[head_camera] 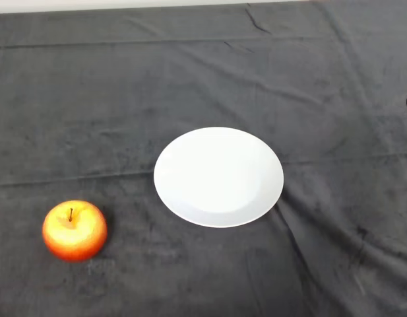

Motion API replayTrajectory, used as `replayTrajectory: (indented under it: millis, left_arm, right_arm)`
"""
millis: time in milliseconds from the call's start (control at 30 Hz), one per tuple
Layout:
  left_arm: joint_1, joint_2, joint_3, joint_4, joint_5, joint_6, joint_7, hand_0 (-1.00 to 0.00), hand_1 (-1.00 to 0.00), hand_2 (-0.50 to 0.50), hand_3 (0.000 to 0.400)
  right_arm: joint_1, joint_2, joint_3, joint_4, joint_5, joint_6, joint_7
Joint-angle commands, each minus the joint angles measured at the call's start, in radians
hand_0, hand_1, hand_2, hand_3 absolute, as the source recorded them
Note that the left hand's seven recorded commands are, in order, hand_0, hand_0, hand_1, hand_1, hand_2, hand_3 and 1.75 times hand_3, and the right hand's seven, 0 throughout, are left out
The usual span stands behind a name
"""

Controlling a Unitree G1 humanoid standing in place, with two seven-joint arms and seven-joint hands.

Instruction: Move the apple to the plate

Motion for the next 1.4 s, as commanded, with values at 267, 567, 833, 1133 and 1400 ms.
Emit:
replayTrajectory:
  millis: [267, 567, 833, 1133, 1400]
  left_arm:
    - [0.02, -0.009, -0.023, 0.005, 0.048, 0.03, 0.015, 0.0, 0.0, 0.0, 0.0]
    - [0.02, 0.001, -0.019, 0.006, 0.044, 0.034, 0.007, 0.0, 0.0, 0.0, 0.0]
    - [0.007, 0.02, 0.01, 0.011, 0.011, 0.055, -0.02, 0.0, 0.0, 0.0, 0.0]
    - [-0.029, 0.03, 0.069, 0.013, -0.057, 0.084, -0.052, 0.0, 0.0, 0.0, 0.0]
    - [-0.066, 0.051, 0.13, 0.005, -0.127, 0.098, -0.097, 0.0, 0.0, 0.0, 0.0]
  right_arm:
    - [-0.018, -0.023, -0.0098, -0.008, 0.0113, -0.002, -0.0022]
    - [-0.018, -0.023, -0.0098, -0.008, 0.0113, -0.002, -0.0022]
    - [-0.018, -0.023, -0.0098, -0.008, 0.0113, -0.002, -0.0022]
    - [-0.018, -0.023, -0.0098, -0.008, 0.0113, -0.002, -0.0022]
    - [-0.018, -0.023, -0.0098, -0.008, 0.0114, -0.002, -0.0021]
